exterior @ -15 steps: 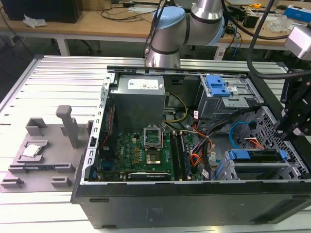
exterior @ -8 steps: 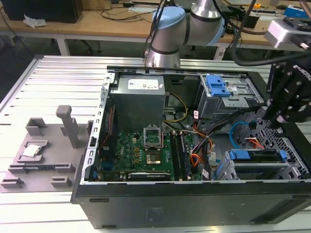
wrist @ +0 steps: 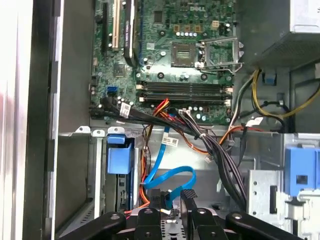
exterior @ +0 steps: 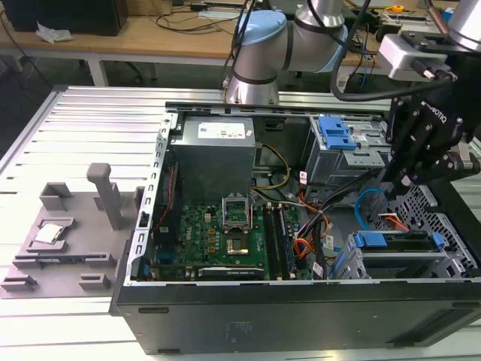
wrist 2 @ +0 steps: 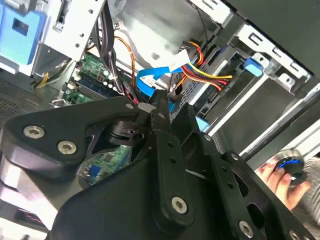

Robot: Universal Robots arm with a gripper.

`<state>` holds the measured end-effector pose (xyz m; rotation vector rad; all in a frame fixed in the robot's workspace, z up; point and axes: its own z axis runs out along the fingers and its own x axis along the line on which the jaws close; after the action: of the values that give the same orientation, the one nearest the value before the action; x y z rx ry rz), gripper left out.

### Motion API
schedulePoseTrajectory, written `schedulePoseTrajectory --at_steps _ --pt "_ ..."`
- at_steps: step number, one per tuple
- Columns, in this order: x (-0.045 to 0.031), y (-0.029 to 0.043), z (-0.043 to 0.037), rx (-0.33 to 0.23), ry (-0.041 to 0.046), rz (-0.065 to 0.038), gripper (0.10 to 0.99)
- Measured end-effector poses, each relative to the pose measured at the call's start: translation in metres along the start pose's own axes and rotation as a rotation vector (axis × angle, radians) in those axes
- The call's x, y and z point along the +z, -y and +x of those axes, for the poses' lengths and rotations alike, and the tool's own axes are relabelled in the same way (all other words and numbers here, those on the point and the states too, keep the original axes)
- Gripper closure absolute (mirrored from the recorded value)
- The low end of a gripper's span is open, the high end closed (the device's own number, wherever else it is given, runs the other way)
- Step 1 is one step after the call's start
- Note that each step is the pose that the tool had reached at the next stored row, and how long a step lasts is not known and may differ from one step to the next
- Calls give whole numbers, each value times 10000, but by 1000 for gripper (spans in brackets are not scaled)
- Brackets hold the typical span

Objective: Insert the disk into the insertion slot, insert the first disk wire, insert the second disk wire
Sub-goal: 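Insert the second disk wire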

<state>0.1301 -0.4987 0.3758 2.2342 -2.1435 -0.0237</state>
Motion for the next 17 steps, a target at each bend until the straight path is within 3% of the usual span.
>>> schedulePoseTrajectory --at_steps 4,6,9,14,17 --pt "32 0 0 -849 -40 17 784" --pt "64 -5 -1 -1445 -147 21 784" --pt "73 -11 -2 -1584 -316 6 784" --pt "72 -12 -2 -1599 -328 6 796" --pt "72 -12 -2 -1609 -335 5 980"
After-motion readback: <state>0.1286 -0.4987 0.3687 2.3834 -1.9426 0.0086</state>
